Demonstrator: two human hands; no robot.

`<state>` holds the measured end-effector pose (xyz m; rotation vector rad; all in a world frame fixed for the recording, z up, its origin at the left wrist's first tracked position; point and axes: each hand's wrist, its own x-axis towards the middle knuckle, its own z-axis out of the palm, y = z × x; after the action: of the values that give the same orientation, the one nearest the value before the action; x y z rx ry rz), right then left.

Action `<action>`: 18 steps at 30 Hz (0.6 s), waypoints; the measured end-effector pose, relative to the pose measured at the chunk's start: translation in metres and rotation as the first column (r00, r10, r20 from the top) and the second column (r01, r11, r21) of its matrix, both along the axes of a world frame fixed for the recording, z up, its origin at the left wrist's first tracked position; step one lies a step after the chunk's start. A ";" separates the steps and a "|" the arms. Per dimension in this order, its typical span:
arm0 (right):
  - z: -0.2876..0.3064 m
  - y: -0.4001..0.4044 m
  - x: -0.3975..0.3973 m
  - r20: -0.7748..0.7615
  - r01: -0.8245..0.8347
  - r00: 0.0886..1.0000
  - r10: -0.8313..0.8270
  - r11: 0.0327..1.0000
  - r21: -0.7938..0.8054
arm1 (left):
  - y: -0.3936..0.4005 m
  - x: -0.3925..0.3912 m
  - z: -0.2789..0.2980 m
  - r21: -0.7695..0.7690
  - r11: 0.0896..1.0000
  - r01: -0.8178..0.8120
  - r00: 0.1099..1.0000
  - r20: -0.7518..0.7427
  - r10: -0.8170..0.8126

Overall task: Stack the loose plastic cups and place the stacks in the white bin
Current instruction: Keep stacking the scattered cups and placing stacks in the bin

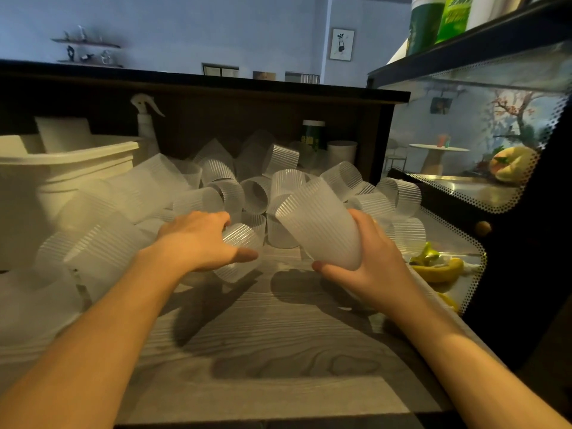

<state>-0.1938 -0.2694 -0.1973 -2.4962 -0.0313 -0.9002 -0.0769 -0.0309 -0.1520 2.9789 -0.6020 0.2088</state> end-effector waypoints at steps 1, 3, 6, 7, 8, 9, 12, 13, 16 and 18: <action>0.000 0.000 0.000 -0.002 0.001 1.000 -0.001 1.000 -0.001 | 0.001 0.000 0.001 -0.015 1.000 0.017 1.000 -0.020 -0.017; 0.000 0.001 0.000 -0.005 0.002 1.000 -0.002 1.000 -0.007 | 0.003 0.003 0.001 -0.111 0.992 0.053 0.997 -0.052 -0.059; 0.001 0.001 0.000 0.005 0.002 1.000 -0.002 1.000 -0.001 | 0.002 0.002 0.002 -0.433 0.896 0.097 0.995 0.034 -0.092; 0.001 0.001 -0.001 0.012 0.004 1.000 -0.005 1.000 0.010 | 0.002 0.002 0.002 -0.560 0.821 0.111 0.994 0.069 -0.088; 0.002 0.001 -0.002 0.018 0.008 1.000 -0.008 1.000 0.018 | 0.001 0.001 0.003 -0.684 0.718 0.131 0.991 0.087 -0.098; 0.003 0.001 -0.002 0.023 0.010 1.000 -0.011 1.000 0.021 | 0.000 0.001 0.004 -0.796 0.586 0.153 0.987 0.097 -0.126; 0.003 0.003 -0.004 0.016 0.015 1.000 -0.016 1.000 0.008 | -0.003 -0.004 0.008 -0.954 0.227 0.196 0.967 0.148 -0.209; 0.003 0.004 -0.003 0.010 0.017 1.000 -0.017 1.000 0.002 | -0.004 -0.005 0.008 -0.967 0.155 0.201 0.962 0.165 -0.219; 0.003 0.005 -0.003 0.008 0.019 1.000 -0.018 1.000 -0.024 | -0.010 -0.011 0.006 -0.971 0.081 0.225 0.948 0.199 -0.249; 0.004 0.005 -0.003 0.007 0.013 1.000 -0.013 0.999 -0.034 | -0.016 -0.017 0.004 -0.968 0.076 0.237 0.933 0.205 -0.297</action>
<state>-0.1969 -0.2640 -0.1937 -2.5278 -0.0333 -0.9208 -0.0934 -0.0472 -0.1484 1.4538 -0.6187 0.3320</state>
